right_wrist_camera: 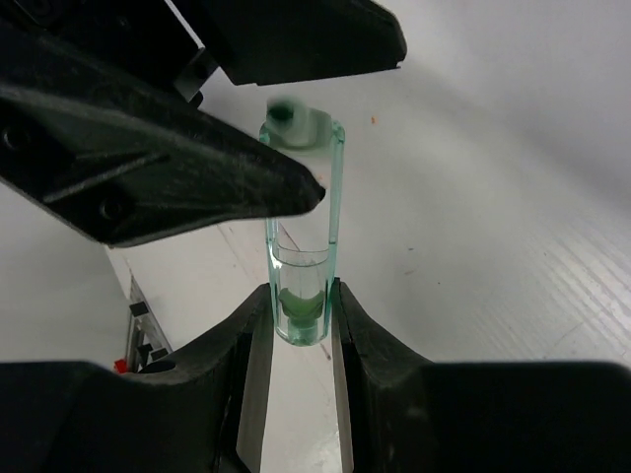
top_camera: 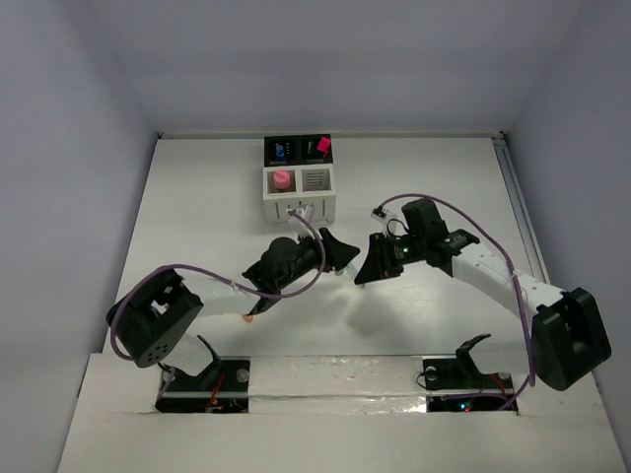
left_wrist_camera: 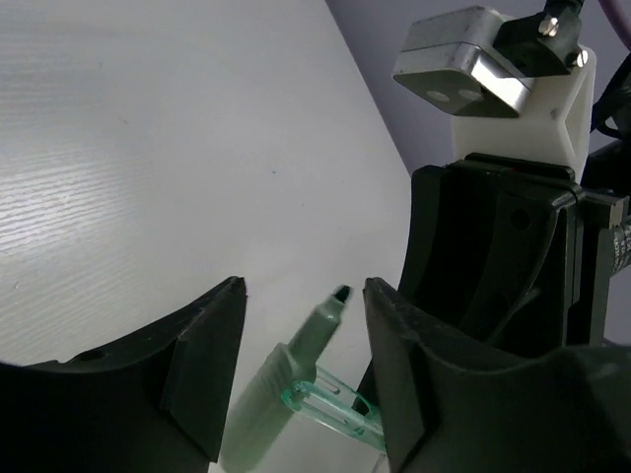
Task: Sort the stationery into containers
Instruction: Close the pen cap on the pen.
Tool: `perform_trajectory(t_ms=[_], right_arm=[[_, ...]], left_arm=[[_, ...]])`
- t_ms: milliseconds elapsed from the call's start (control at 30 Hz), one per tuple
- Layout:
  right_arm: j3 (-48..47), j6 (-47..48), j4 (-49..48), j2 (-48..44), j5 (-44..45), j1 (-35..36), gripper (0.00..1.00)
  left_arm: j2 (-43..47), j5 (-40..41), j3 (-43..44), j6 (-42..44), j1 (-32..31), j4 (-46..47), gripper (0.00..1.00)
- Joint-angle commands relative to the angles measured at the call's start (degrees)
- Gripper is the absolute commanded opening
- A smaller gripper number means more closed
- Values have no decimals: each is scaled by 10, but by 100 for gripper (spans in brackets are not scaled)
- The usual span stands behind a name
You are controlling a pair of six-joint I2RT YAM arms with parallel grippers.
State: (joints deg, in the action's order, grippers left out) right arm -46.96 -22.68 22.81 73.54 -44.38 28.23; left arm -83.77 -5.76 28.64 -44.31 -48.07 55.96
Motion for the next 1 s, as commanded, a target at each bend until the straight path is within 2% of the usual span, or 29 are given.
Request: perform_trajectory(t_ms=[0,33,133,233,367,500,700,967], right_arm=[[-3,-11,-41,-12,-8,4,0],[-4,-17,-44,-14,0,4,0],[-9,-44,-58,-26,24,4,0],[-20,-62,-65,-27,47,4,0],[-41,-71,-66,-20,61,4,0],[-61,-81,-66,-15,54,4,0],[-92,-112,-61,-20,33,4,0],[-112,-134,-57,-24,-11,4,0]], left_arm=[[33,-18,14,23,-2,38,48],[44,-8,9,27,-2,25,55],[94,39,-10,48,-2,-12,65],[155,90,-29,66,-2,-51,71],[245,135,-74,77,-2,-86,67],[286,132,-112,85,-2,-97,61],[279,81,-150,106,-7,-46,57],[261,87,-141,143,-25,10,54]])
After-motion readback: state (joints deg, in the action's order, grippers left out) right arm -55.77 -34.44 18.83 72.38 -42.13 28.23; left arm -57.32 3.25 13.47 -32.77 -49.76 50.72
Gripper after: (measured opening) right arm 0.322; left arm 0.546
